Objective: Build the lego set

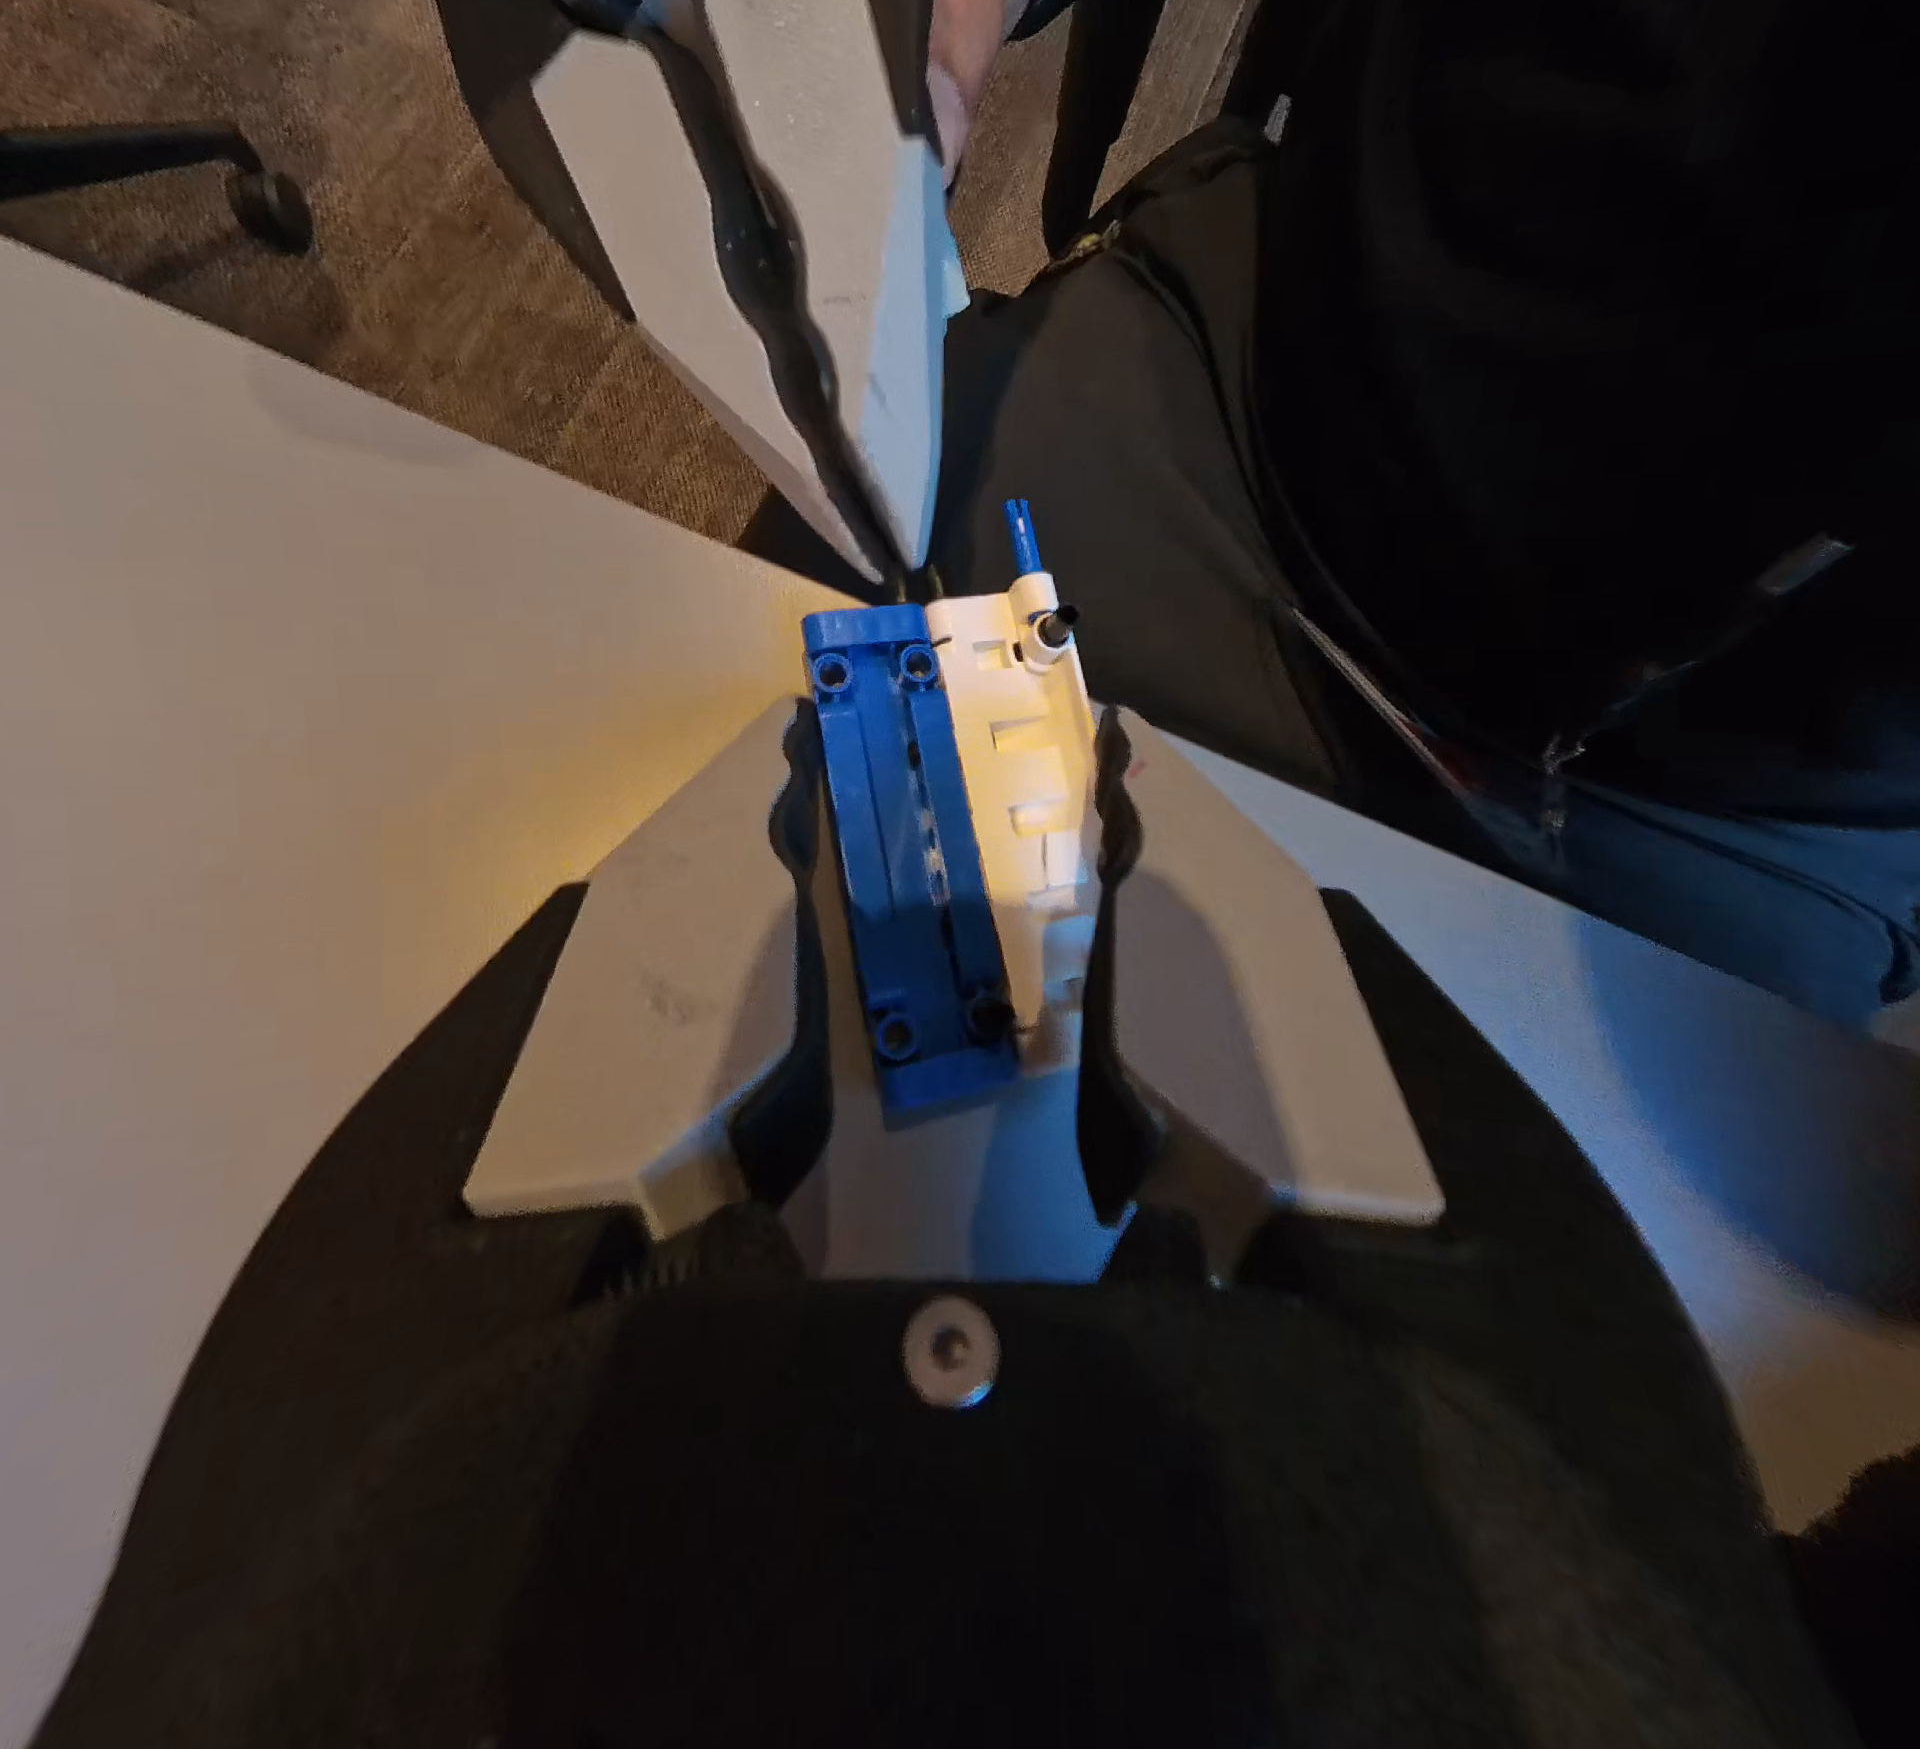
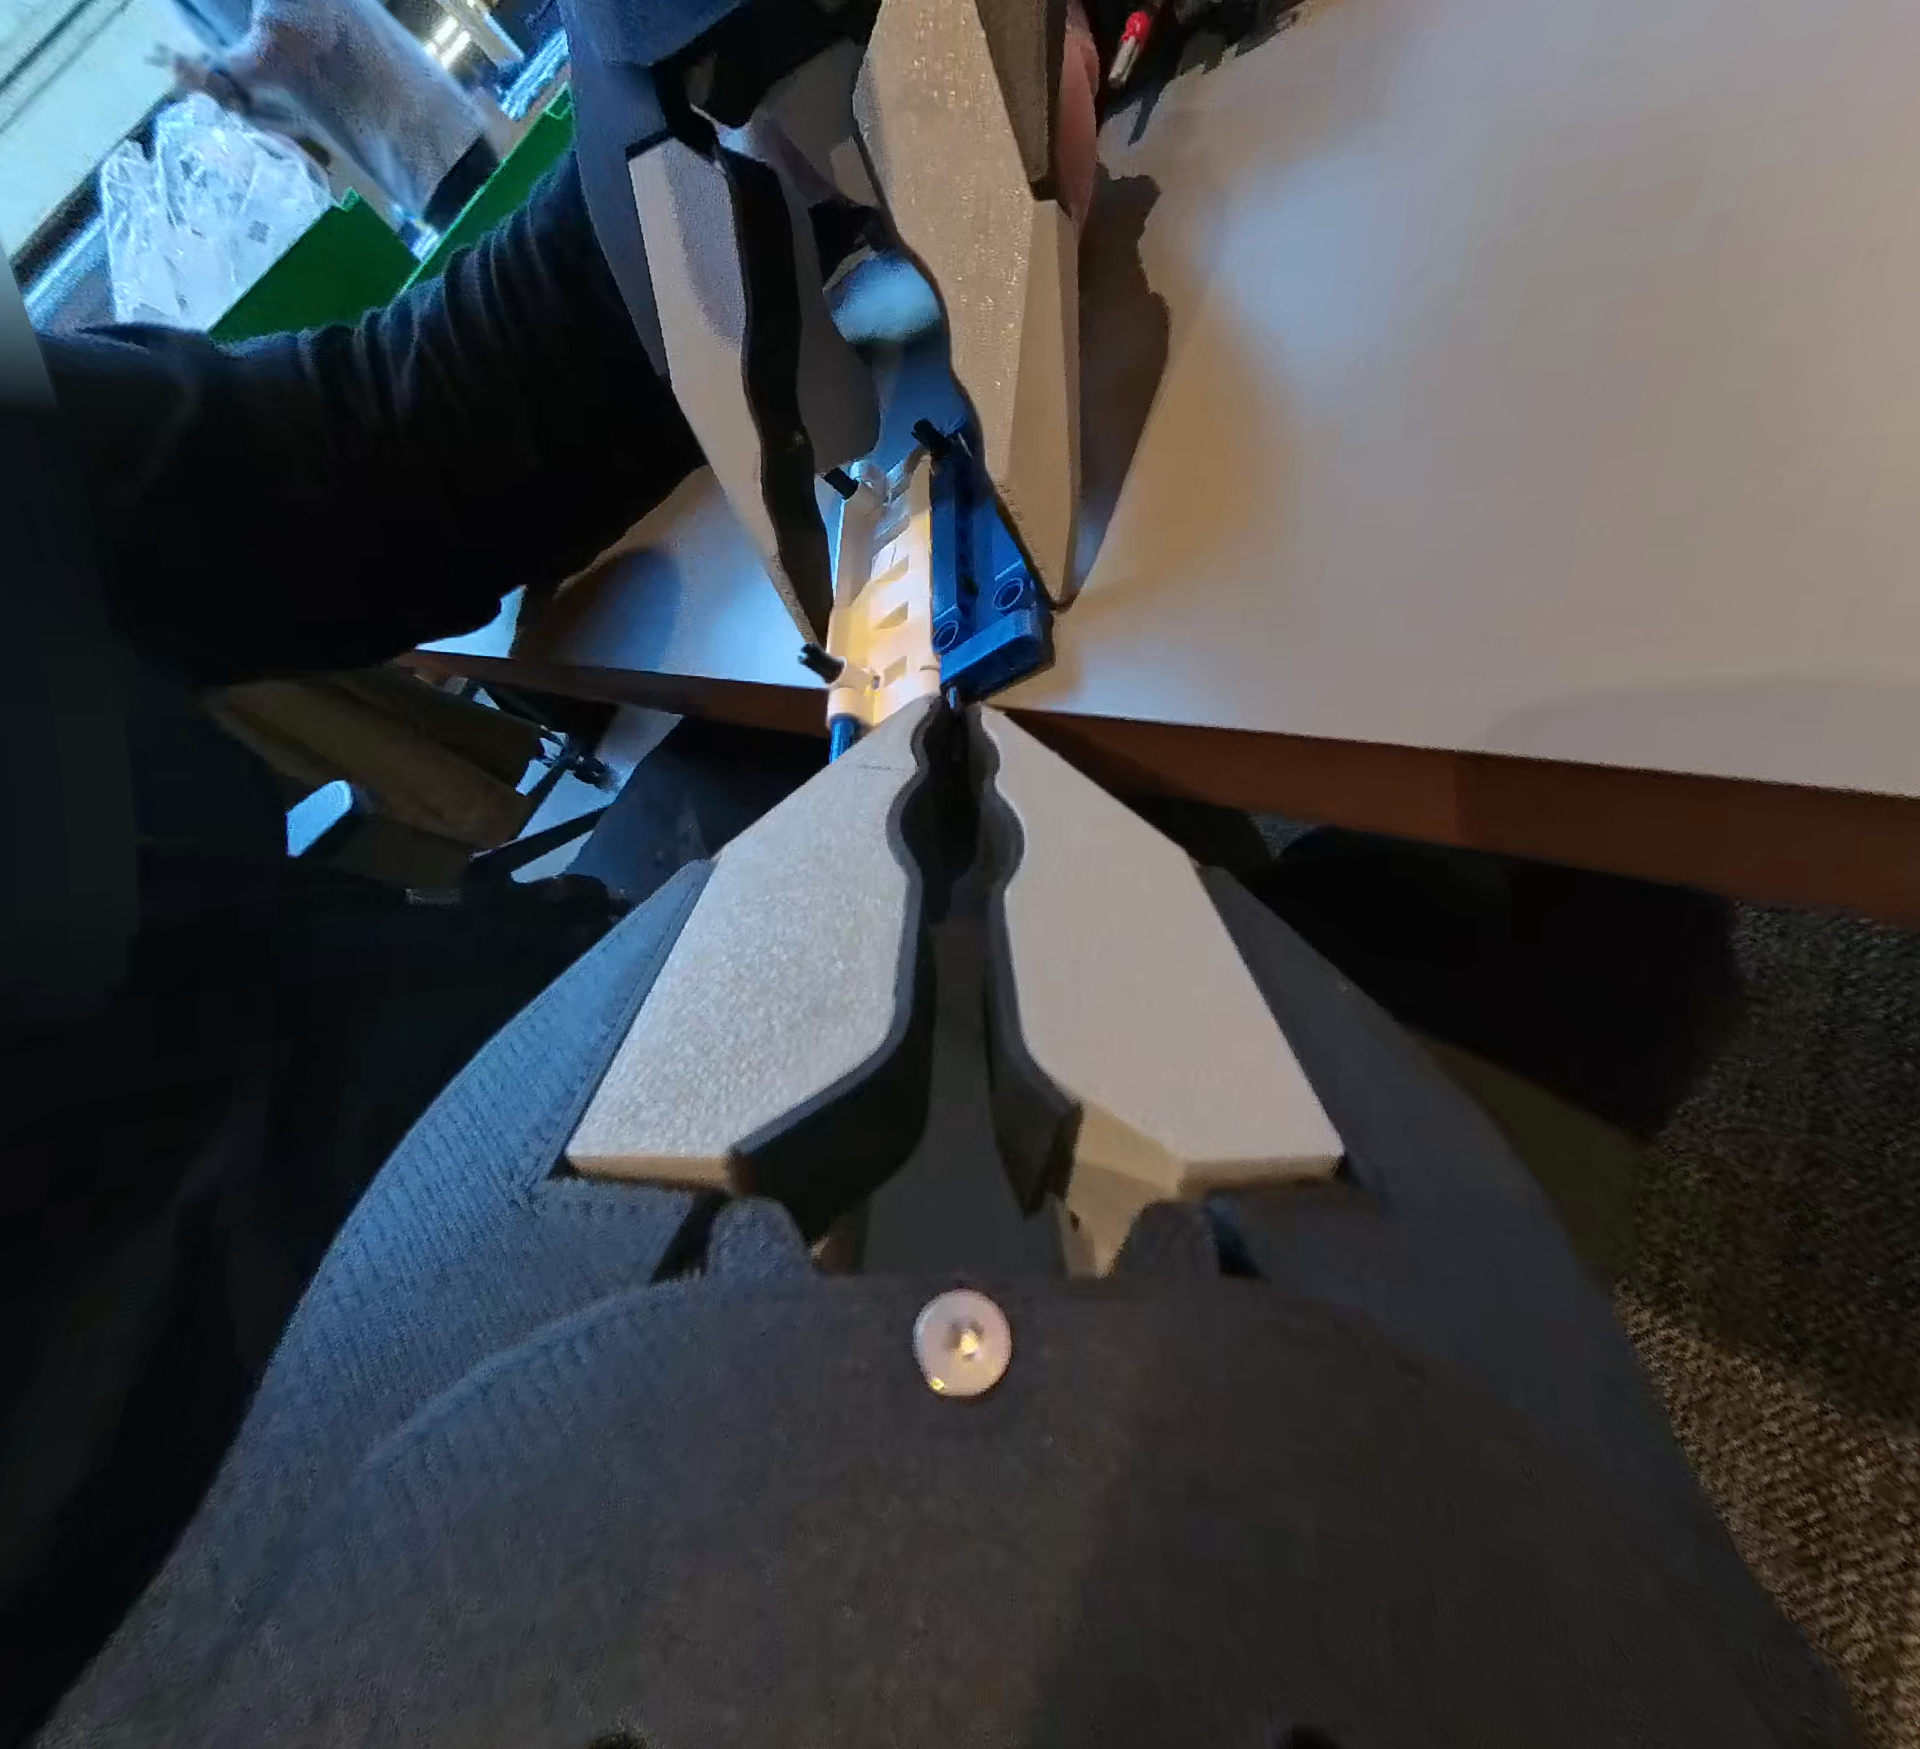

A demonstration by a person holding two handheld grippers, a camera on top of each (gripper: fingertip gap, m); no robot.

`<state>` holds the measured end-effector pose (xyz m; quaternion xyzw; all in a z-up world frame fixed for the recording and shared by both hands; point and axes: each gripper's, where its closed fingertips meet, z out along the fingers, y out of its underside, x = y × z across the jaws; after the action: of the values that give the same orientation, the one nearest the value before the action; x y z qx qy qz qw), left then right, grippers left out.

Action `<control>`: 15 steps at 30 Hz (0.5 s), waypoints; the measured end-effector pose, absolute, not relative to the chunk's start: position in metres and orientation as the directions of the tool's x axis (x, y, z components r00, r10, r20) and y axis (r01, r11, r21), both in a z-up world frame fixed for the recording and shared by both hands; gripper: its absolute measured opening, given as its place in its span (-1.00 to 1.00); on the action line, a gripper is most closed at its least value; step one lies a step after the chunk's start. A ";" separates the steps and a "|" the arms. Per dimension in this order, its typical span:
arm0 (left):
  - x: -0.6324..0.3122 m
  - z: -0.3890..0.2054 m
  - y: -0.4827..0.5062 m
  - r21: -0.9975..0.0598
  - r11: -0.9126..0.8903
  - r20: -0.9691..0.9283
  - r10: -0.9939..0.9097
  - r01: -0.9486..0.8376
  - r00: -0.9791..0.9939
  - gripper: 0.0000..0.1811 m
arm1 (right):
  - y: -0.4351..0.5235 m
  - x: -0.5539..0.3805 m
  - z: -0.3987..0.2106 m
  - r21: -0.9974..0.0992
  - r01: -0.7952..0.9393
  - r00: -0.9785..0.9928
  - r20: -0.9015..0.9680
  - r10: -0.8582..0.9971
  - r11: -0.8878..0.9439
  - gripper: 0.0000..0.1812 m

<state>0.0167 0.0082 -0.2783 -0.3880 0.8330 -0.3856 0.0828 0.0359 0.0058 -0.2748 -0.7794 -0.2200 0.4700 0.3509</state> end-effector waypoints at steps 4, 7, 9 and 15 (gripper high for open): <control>0.009 -0.279 0.026 -0.667 0.407 0.125 -0.764 -0.624 -0.633 -0.43 | 0.010 0.040 -0.261 -0.833 0.037 0.503 -0.463 0.730 -0.553 -0.86; 0.005 -0.278 0.030 -0.664 0.380 0.131 -0.789 -0.644 -0.600 -0.31 | 0.011 0.042 -0.256 -0.861 0.057 0.528 -0.404 0.747 -0.506 -0.82; 0.006 -0.277 0.033 -0.656 0.359 0.120 -0.818 -0.664 -0.562 -0.22 | 0.011 0.039 -0.255 -0.875 0.082 0.533 -0.366 0.763 -0.477 -0.81; 0.007 -0.264 0.044 -0.648 0.261 0.040 -0.926 -0.716 -0.375 -0.07 | 0.012 0.034 -0.256 -0.898 0.176 0.555 -0.248 0.794 -0.404 -0.73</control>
<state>0.0069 0.0435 -0.2638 -0.5303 0.7741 -0.2968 0.1776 0.0342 0.0121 -0.2556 -0.7621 -0.3183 0.3480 0.4436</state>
